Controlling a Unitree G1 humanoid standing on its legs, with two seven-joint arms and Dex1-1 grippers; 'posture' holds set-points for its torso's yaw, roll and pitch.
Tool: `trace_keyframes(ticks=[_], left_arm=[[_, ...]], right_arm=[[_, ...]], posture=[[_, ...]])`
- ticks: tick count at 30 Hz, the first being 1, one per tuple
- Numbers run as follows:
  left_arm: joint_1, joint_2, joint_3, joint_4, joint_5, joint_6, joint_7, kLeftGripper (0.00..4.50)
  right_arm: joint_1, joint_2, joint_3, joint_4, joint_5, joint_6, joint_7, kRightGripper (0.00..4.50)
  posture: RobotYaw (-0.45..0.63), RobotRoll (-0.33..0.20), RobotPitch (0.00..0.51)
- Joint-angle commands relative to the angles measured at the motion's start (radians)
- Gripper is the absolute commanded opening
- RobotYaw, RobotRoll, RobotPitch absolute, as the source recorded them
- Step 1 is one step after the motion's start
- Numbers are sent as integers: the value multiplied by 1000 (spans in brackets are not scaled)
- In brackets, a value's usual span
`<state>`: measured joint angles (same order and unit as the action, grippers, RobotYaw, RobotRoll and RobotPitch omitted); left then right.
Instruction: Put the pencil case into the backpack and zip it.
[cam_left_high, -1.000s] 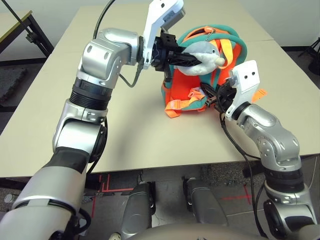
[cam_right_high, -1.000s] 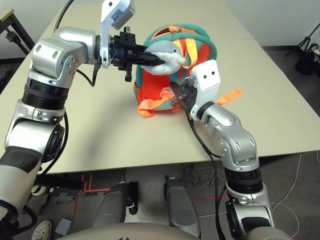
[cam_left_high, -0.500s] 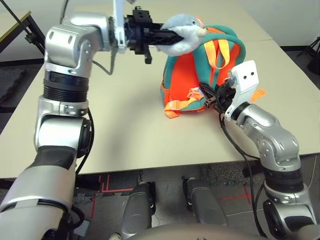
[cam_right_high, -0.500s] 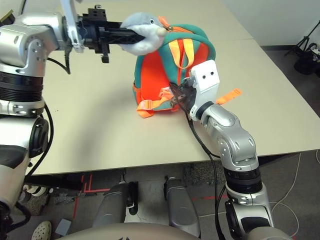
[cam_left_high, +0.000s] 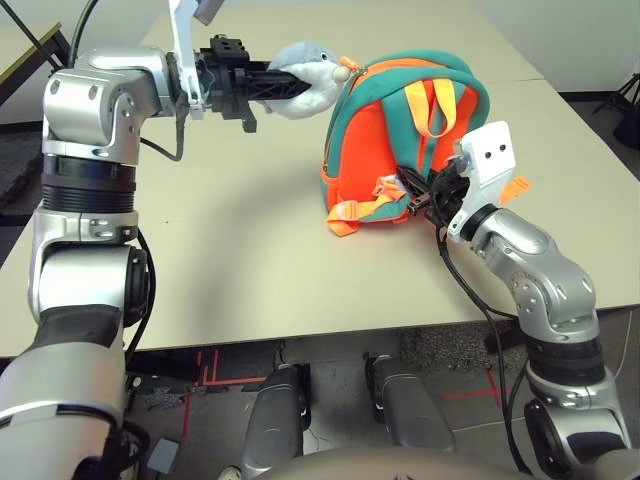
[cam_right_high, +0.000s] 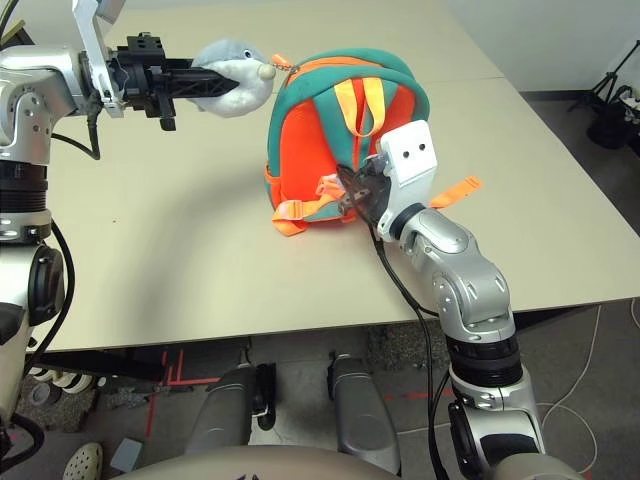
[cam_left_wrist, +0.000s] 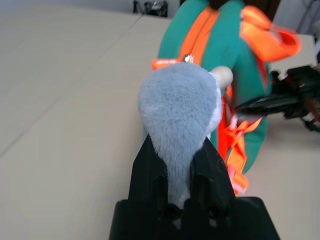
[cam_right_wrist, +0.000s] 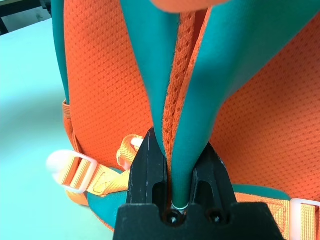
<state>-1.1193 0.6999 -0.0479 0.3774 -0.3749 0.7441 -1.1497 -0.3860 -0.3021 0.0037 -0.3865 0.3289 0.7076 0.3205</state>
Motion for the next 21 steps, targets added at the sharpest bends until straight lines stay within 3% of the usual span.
trace_keyframes(ticks=[1, 6, 21], left_arm=[[33, 47, 1, 35, 31, -5, -7, 230], [100, 58, -35, 51, 60, -18, -22, 223], [236, -50, -123, 147, 143, -83, -8, 215]], right_arm=[[7, 0, 17, 27, -10, 8, 2, 242], [4, 3, 22, 32, -10, 4, 0, 242], [0, 0, 25, 35, -12, 3, -2, 242]], posture=[[-231, 0, 137], [-227, 0, 136], [-235, 0, 130]])
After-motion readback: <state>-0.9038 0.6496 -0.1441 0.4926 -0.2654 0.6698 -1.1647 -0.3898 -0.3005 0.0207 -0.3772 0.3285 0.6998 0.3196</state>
